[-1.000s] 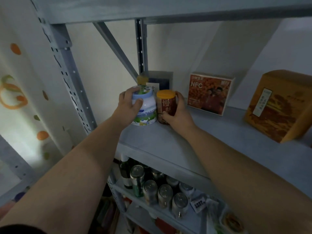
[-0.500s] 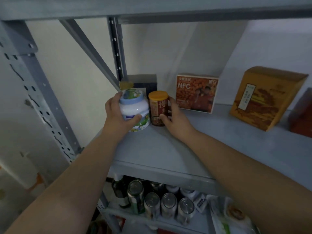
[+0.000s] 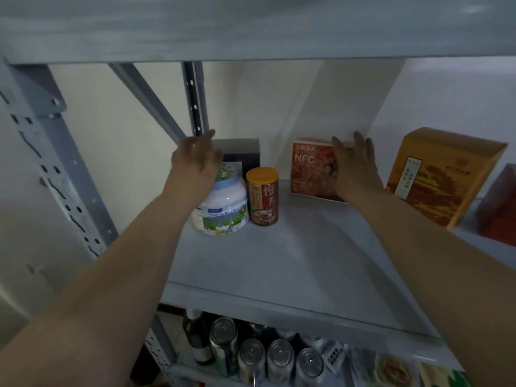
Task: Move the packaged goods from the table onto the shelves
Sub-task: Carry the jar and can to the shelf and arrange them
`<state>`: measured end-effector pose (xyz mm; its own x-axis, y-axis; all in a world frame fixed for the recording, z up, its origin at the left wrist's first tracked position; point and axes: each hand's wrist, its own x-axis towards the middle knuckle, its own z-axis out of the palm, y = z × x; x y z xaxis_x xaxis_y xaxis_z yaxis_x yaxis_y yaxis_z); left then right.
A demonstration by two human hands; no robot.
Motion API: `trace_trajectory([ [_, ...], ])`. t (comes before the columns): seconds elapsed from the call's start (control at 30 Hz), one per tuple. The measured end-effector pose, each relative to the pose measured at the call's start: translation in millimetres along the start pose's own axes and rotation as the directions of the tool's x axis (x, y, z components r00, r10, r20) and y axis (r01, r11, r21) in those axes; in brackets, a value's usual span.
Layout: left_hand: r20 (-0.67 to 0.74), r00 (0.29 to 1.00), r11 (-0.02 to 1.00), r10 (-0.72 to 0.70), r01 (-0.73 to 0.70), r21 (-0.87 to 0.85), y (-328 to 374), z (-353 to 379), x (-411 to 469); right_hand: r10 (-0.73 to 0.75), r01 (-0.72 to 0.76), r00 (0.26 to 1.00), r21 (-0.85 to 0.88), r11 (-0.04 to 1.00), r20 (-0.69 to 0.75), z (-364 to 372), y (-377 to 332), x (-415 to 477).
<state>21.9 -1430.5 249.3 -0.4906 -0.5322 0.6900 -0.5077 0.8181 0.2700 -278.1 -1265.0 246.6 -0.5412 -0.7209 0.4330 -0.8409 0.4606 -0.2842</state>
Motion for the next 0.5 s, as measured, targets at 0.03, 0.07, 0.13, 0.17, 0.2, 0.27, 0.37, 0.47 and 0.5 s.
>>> trace_trajectory([
  [0.03,0.11,0.99,0.99,0.086,-0.097,0.105,-0.9,-2.2,15.2,0.003,-0.005,0.999,0.034,0.999,0.039,-0.1,0.9,3.2],
  [0.07,0.255,0.965,0.967,0.063,-0.122,0.222,3.9,-6.3,27.3,-0.02,0.017,0.999,0.066,0.998,0.044,-0.2,0.3,6.3],
  [0.13,0.425,0.903,0.903,0.062,-0.232,0.361,9.0,-8.6,46.2,-0.072,0.07,0.997,0.082,0.994,0.019,0.6,-3.1,12.6],
  [0.17,0.463,0.884,0.877,0.055,-0.265,0.401,11.0,-9.2,54.7,-0.08,0.079,0.997,0.084,0.993,0.013,1.1,-5.8,15.8],
  [0.2,0.495,0.869,0.885,0.015,-0.242,0.399,10.3,-6.0,60.1,-0.084,0.083,0.996,0.082,0.993,0.011,1.9,-9.1,18.9],
  [0.27,0.529,0.848,0.885,-0.017,-0.234,0.403,9.4,-3.2,64.2,-0.093,0.091,0.996,0.081,0.993,0.017,5.2,-16.6,23.1],
  [0.37,0.575,0.811,0.924,-0.111,-0.129,0.36,11.5,-3.7,64.0,-0.093,0.09,0.995,0.086,0.992,0.029,12.4,-25.3,27.7],
  [0.47,0.576,0.793,0.953,-0.199,0.018,0.304,7.3,-3.7,63.3,-0.08,0.076,0.996,0.1,0.992,0.033,17.0,-32.2,30.6],
  [0.5,0.588,0.78,0.96,-0.215,0.058,0.273,3.0,-3.3,63.4,-0.076,0.072,0.996,0.103,0.992,0.035,18.3,-35.0,30.8],
])
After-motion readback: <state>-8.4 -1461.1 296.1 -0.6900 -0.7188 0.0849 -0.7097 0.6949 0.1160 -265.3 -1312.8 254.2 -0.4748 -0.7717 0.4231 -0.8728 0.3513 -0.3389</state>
